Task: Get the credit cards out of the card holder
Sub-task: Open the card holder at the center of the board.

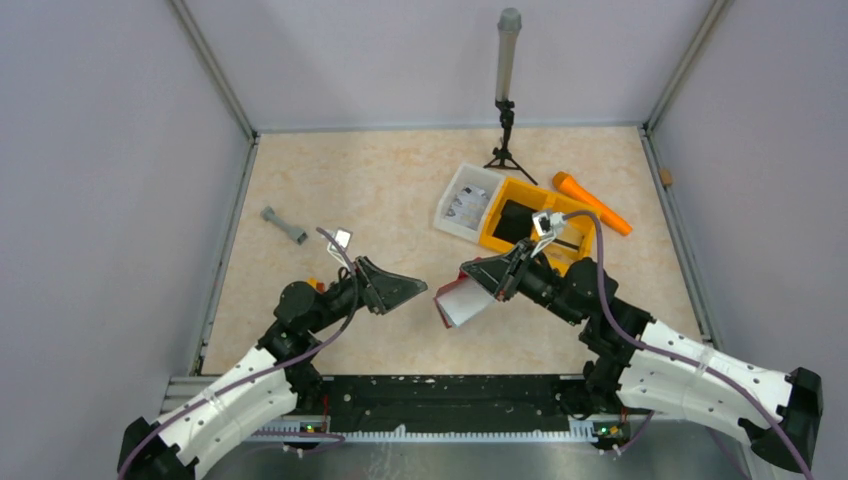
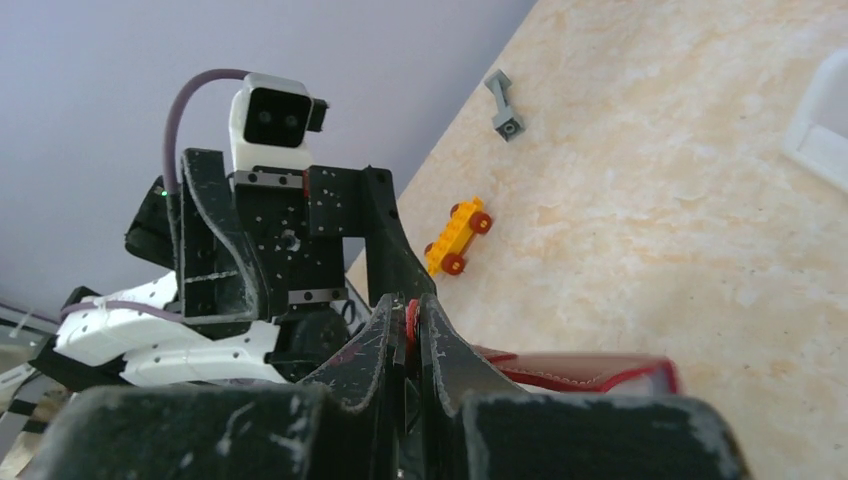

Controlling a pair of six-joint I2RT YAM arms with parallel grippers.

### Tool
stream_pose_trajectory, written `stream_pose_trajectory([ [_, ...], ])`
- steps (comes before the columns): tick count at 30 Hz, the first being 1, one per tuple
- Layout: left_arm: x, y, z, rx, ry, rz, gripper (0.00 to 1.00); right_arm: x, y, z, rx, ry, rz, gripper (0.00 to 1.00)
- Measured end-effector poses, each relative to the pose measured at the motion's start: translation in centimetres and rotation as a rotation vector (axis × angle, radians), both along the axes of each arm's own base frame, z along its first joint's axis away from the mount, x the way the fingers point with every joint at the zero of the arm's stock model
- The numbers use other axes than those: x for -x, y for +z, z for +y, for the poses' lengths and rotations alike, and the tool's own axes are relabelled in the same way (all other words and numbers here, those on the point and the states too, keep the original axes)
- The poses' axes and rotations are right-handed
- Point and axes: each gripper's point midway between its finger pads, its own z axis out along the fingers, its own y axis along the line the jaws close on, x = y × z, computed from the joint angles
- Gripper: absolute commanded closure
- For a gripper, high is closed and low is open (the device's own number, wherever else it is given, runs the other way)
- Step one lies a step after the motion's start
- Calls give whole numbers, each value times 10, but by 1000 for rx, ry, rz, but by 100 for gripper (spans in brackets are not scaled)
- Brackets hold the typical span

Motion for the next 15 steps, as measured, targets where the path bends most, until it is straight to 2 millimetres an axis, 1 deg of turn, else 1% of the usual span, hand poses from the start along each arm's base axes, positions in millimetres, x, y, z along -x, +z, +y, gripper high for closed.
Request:
stream_pose_trajectory([
  [5,-6,-11,-1,-37,21,15,1,-2,-16,-1,69,-12,30,100],
  [7,-9,-19,-4,-60,19,30,1,-3,-20,0,90,-12,42,100],
  [9,-12,-28,-7,-83,16,41,1,-4,-17,1,102,-14,48,100],
  [12,-14,-39,-8,-122,21,39,1,-5,-5,2,103,-15,47,100],
  [15,-13,-40,-5,-149,32,-15,1,-4,10,2,93,-10,40,100],
])
